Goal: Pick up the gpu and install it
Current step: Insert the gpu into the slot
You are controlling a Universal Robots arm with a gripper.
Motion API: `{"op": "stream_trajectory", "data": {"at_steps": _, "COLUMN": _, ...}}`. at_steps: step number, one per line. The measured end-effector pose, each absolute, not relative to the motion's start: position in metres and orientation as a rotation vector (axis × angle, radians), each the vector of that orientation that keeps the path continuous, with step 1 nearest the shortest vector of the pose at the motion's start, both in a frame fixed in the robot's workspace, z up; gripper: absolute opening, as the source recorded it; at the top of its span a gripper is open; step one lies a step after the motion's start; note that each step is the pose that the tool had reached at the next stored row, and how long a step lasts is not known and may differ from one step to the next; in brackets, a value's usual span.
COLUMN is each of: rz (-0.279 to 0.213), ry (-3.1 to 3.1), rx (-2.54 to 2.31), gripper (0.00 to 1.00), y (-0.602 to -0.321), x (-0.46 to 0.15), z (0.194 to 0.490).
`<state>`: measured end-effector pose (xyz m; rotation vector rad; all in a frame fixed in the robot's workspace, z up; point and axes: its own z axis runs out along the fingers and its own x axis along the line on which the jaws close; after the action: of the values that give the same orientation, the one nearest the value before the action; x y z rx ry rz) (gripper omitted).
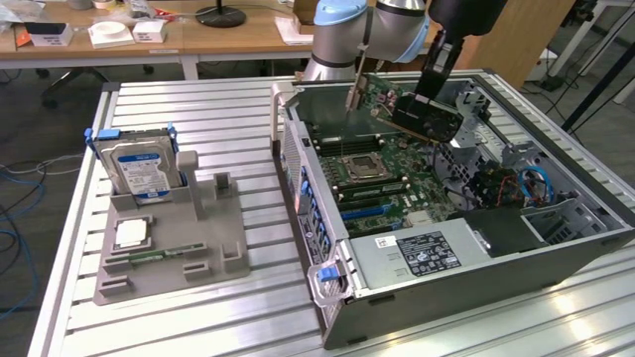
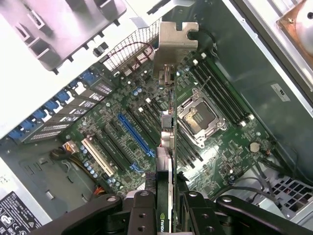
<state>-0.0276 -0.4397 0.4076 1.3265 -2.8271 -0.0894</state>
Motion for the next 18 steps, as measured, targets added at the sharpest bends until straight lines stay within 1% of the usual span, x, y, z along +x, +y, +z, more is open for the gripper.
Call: {"op": "stream_trajectory", "data": {"at_steps": 18, "rz": -0.088, "ry": -2.769, "rx": 1.440, "gripper": 0.26, "y": -0.4397, "x": -0.0275, "z": 0.4076}}
